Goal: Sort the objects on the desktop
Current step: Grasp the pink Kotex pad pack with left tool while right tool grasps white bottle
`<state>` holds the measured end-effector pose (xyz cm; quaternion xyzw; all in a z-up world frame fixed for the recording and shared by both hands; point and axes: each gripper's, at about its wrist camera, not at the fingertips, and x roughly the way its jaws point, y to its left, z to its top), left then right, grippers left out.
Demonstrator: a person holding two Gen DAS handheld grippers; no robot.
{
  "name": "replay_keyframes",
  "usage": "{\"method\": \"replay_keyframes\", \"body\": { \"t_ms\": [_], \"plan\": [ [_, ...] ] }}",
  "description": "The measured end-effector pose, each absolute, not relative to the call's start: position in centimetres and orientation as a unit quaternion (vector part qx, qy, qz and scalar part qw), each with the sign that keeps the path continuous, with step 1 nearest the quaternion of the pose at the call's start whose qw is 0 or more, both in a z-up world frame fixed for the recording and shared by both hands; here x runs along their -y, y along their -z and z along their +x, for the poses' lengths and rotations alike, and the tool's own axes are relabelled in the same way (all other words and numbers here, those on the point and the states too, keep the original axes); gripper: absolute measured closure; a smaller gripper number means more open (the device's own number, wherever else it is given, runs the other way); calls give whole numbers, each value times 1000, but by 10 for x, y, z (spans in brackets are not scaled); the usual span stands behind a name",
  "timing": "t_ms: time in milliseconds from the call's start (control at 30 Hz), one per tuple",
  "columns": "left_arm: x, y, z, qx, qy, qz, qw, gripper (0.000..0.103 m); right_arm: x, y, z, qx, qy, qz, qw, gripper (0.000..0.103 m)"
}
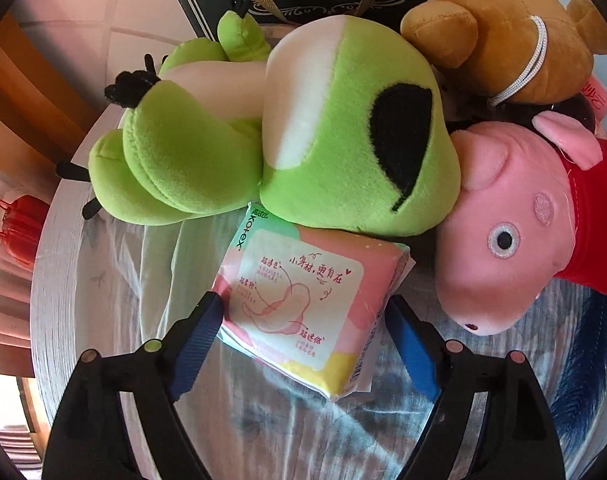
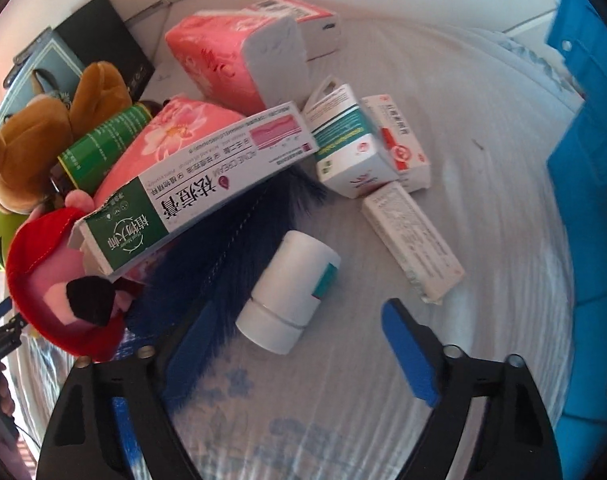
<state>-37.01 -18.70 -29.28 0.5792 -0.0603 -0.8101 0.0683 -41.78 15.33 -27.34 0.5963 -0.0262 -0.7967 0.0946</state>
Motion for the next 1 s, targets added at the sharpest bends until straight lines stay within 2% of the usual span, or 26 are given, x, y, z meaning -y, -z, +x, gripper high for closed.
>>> {"method": "replay_keyframes", "body": {
  "t_ms": [67, 133, 200, 233, 267, 600, 767, 1000],
  "plan": [
    [189, 295, -374, 64, 807, 584, 66, 15, -149, 277, -420, 19, 795, 599, 94, 20],
    [191, 297, -377, 63, 805, 586, 70, 12, -146, 281, -422, 12, 792, 603, 93, 29],
    [194, 297, -378, 55, 806, 585, 69, 12, -143, 285, -424, 6, 791, 605, 92, 52],
    [195, 296, -376, 51, 809, 582, 70, 14, -142, 285, -424, -1, 795, 601, 87, 56],
    [195, 295, -374, 47, 811, 579, 70, 18, -142, 284, -423, -6, 798, 597, 84, 67],
    [193, 261, -322, 15, 843, 534, 65, 52, -149, 258, -388, -6, 814, 570, 110, 68],
    [188, 236, -282, 5, 865, 498, 61, 76, -154, 235, -359, -3, 829, 546, 124, 68],
    [179, 213, -236, -37, 886, 460, 44, 87, -155, 194, -312, 6, 849, 507, 148, 68]
  ]
}}
